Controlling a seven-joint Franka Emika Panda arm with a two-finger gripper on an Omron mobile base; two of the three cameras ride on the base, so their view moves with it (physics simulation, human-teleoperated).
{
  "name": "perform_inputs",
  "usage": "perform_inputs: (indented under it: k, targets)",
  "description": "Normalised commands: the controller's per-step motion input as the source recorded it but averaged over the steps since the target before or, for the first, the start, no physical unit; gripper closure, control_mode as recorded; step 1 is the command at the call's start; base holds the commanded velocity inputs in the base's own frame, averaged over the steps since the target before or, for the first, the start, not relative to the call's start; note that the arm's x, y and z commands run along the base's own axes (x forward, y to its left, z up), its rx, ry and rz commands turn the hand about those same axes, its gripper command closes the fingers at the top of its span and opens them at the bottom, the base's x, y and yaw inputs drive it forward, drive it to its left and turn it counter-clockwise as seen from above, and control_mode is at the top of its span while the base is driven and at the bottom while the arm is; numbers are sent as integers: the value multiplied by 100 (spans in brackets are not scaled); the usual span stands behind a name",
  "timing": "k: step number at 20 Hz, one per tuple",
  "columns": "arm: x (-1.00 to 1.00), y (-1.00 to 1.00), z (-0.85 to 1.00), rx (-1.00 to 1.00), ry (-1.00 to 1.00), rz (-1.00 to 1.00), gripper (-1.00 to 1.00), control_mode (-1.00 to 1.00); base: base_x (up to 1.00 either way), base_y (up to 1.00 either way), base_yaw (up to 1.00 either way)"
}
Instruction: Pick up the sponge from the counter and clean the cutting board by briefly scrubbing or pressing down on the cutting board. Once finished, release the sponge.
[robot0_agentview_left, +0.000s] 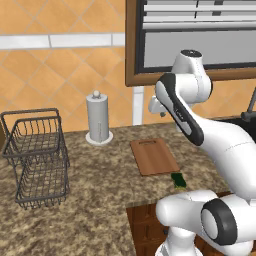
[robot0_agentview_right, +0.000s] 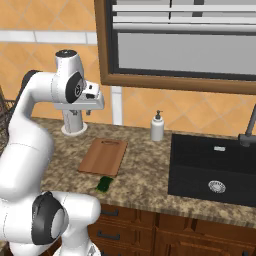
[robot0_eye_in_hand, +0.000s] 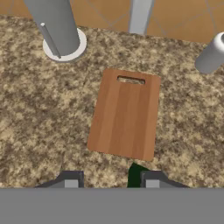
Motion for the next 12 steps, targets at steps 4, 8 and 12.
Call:
perform_inputs:
  k: [4, 8, 12]
  targets:
    - [-41, -9, -6, 0, 0, -1, -100, -100, 0, 0, 0]
    - [-80, -16, -20, 0, 0, -2, -100, -100, 0, 0, 0]
    - [-37, -22, -38, 4, 0, -10, -100, -100, 0, 0, 0]
